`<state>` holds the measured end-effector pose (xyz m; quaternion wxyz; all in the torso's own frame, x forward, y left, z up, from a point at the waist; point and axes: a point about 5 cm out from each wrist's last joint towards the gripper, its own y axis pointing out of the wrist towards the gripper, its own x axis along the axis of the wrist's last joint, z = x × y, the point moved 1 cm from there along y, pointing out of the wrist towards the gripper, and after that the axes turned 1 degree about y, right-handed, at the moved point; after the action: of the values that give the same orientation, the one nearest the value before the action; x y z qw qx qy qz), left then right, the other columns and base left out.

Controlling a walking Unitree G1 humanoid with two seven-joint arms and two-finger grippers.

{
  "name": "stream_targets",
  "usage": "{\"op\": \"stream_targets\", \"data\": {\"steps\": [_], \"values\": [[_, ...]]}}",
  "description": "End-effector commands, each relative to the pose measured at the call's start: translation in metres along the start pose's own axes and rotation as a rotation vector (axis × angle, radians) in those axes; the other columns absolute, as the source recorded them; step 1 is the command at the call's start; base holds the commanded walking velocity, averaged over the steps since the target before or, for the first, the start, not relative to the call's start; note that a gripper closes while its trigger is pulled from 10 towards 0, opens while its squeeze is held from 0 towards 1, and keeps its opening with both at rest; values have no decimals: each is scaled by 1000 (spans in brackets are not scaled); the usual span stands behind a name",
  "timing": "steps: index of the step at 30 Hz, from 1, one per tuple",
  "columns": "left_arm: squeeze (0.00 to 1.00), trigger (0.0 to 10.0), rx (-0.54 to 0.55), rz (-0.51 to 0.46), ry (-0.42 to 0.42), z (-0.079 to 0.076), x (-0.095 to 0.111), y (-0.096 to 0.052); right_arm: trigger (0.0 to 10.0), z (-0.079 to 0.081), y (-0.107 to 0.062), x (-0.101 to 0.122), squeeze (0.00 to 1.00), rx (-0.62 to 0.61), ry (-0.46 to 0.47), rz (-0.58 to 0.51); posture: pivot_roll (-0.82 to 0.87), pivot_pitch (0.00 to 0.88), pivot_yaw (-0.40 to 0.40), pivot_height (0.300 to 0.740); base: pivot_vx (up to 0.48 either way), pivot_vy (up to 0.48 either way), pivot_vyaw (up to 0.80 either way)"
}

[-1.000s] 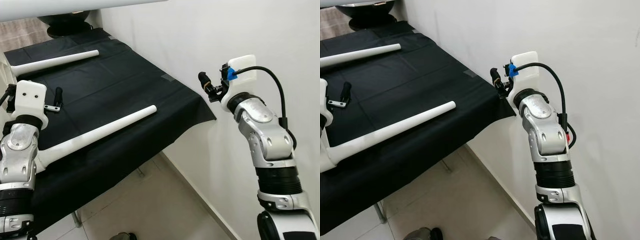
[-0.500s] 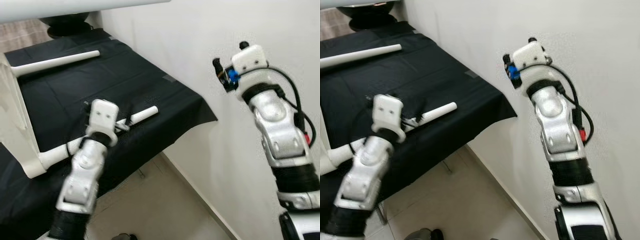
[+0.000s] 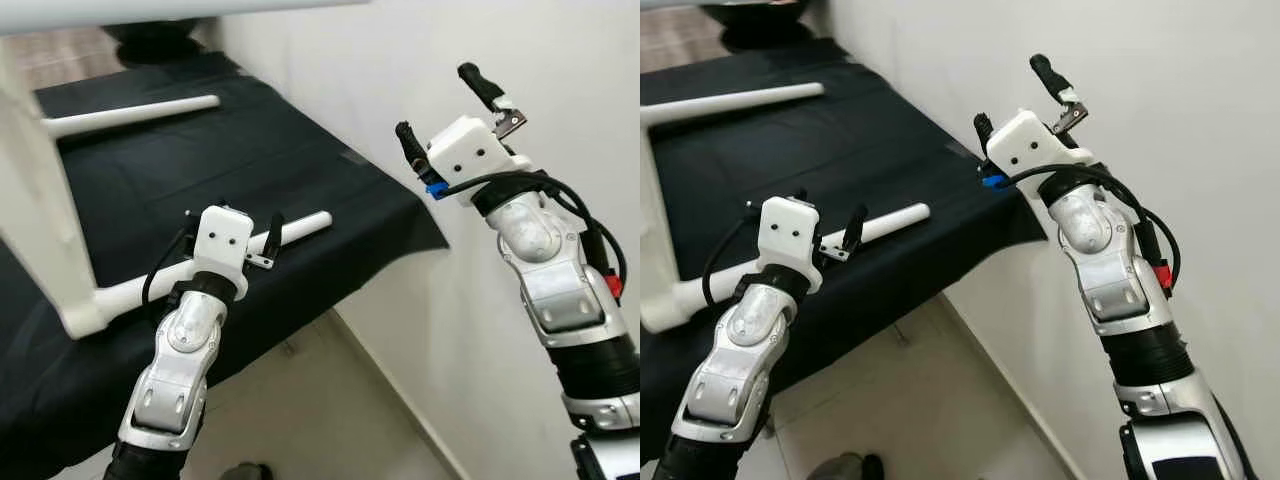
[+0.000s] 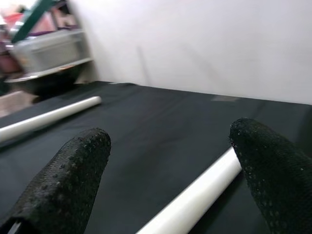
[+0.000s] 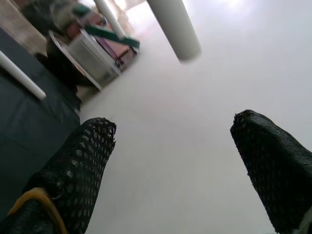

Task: Building children table

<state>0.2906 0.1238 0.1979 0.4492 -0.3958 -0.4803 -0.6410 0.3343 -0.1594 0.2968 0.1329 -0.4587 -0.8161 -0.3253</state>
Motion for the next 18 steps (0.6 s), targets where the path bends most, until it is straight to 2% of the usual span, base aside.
{"op": "stream_targets", "data": {"steps": [1,8,10,11,12,14,16,17,18], "values": [[0,10000,-3,6,-1,-4,1,-3,10000,1,1,2,0,1,-2,-9,18,59,-59,740,0,0,800],[0,10000,0,11,-3,-5,3,-4,10000,-5,1,1,0,-33,16,-8,14,58,-57,740,0,0,800],[0,10000,-3,12,-9,-6,4,-4,10000,-6,-1,-9,0,-40,44,47,13,57,-55,740,0,0,800],[0,10000,-4,12,-12,-6,4,-4,10000,-4,-4,-21,0,-32,61,120,13,54,-54,740,0,0,800],[0,10000,-4,12,-12,-6,4,-4,10000,-4,-4,-21,0,-32,61,120,13,54,-54,740,0,0,800],[0,10000,-5,14,-11,-6,5,-4,10000,3,-11,-40,0,-9,90,228,12,54,-53,740,0,0,800],[0,10000,-5,14,-11,-6,5,-4,10000,3,-11,-40,0,-9,90,228,12,54,-53,740,0,0,800],[0,10000,-6,15,-12,-7,5,-4,10000,7,-16,-50,0,6,99,289,13,51,-53,740,0,0,800],[0,10000,-6,15,-12,-7,5,-4,10000,7,-16,-50,0,6,99,289,13,51,-53,740,0,0,800]]}}
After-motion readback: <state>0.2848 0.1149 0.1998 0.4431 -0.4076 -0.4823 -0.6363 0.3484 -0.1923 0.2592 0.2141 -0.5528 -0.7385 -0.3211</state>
